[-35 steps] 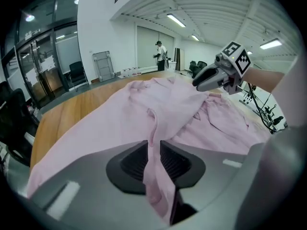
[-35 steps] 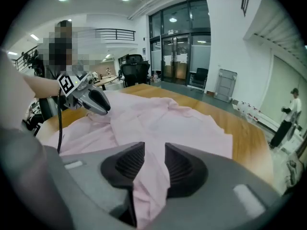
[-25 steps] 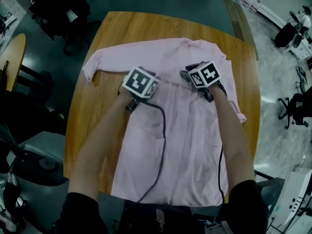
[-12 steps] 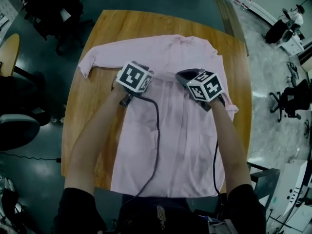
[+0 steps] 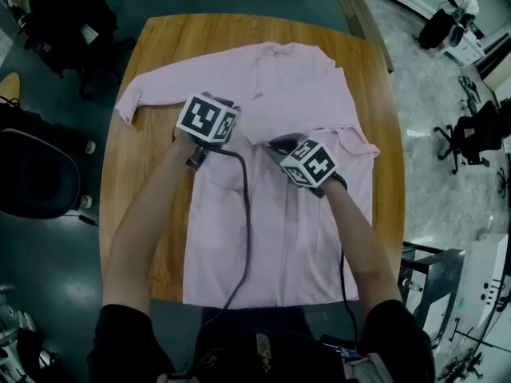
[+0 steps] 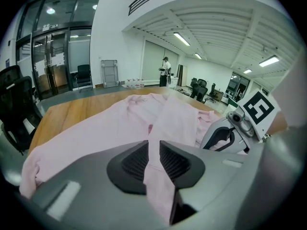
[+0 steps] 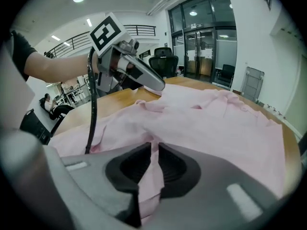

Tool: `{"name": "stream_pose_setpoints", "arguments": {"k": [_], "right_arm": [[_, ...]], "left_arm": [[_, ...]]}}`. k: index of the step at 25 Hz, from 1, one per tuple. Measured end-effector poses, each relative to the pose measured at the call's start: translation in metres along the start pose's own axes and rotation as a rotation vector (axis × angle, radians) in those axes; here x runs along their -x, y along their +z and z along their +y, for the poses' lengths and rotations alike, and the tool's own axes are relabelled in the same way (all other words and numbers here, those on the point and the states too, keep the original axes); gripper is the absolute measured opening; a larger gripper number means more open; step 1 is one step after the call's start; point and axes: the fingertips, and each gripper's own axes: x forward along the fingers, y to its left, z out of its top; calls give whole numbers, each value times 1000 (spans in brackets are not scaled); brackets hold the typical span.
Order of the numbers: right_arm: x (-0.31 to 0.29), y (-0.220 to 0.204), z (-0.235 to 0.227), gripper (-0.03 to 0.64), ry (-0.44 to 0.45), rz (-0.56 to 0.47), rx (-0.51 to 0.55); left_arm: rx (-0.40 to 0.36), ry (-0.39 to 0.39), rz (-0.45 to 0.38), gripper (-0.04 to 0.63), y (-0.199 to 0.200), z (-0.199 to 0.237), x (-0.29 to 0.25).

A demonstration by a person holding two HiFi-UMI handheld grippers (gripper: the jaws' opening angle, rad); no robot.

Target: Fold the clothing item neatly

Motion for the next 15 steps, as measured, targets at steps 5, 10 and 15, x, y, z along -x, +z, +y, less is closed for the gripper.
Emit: {"name": "stream_pose_setpoints", "arguments": {"k": [5, 10, 15], "right_arm": [[26, -16, -8, 37, -12, -32, -59], [77, -51, -80, 37, -197, -61, -177], [132, -99, -163, 52, -378, -33, -244]], "left_arm": [[-25, -48, 10, 81, 11, -36, -14], [-29, -73, 31, 81, 17, -66, -35], [-52, -59, 56, 81, 28, -85, -51]]}}
